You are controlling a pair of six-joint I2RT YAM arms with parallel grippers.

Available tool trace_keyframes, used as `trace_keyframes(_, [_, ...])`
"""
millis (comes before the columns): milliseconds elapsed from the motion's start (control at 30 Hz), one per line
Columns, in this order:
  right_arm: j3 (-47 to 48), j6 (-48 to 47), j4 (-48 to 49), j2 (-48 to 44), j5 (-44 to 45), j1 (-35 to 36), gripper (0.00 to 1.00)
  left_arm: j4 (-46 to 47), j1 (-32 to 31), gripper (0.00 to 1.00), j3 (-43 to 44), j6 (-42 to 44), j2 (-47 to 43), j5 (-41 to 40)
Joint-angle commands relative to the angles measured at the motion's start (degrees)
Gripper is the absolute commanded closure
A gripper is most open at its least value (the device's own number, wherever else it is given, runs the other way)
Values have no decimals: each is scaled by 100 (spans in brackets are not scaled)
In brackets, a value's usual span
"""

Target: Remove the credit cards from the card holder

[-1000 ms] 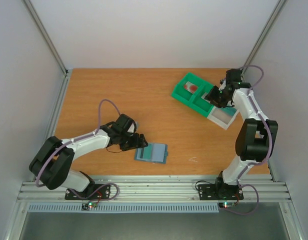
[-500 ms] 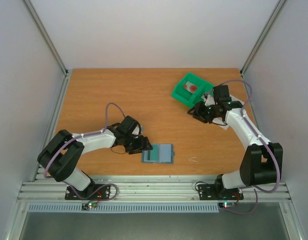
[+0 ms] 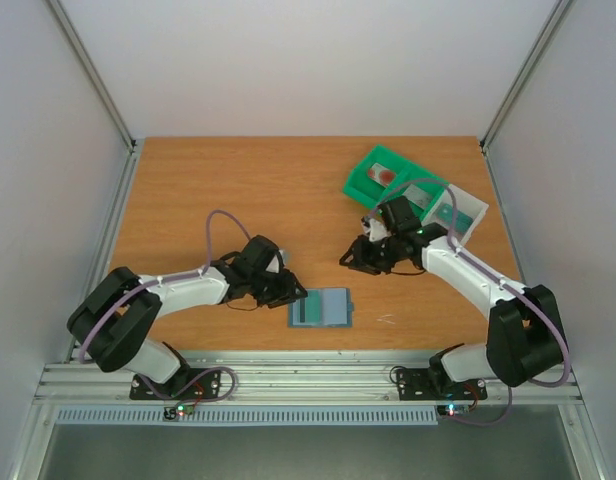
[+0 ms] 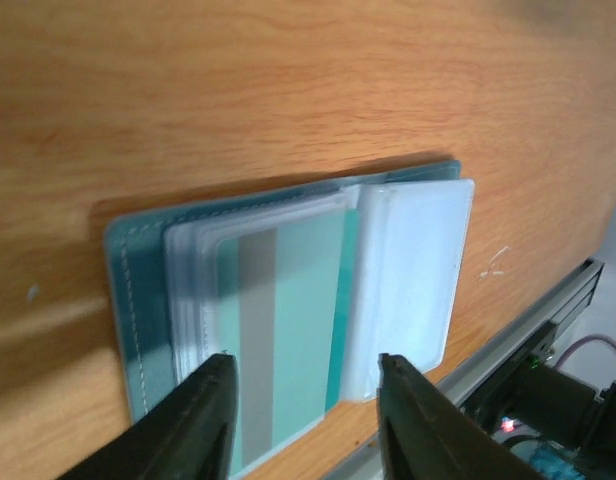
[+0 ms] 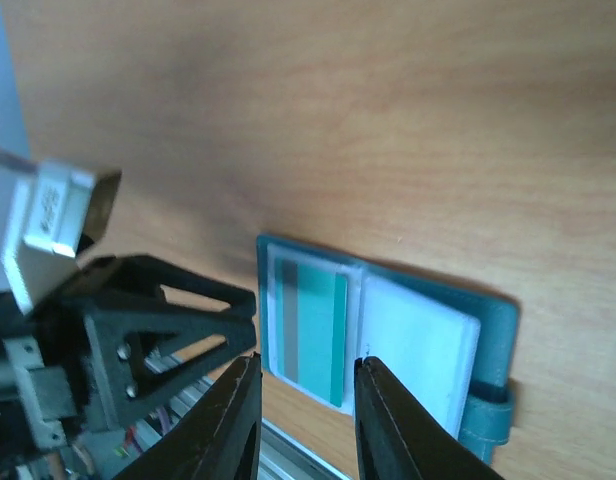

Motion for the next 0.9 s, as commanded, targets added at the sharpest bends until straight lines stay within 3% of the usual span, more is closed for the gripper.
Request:
trace_keyframes(0, [-291, 252, 358, -82, 630, 688, 75, 524, -32, 67, -116, -138, 94, -142])
trace_keyframes(167, [-583, 512, 755, 146, 507, 1216, 77, 514, -32, 93, -80, -15, 279, -145])
trace_keyframes(233, [-712, 628, 1040, 250, 349, 1366, 77, 503, -32, 99, -65, 45, 376, -127])
trace_keyframes(533, [-763, 789, 1332, 660, 271, 1697, 79, 275, -20, 100, -71, 365, 499, -43])
trace_keyframes(867, [-754, 709, 1548, 1157, 250, 1696, 84, -109, -25, 100, -47, 602, 6, -214])
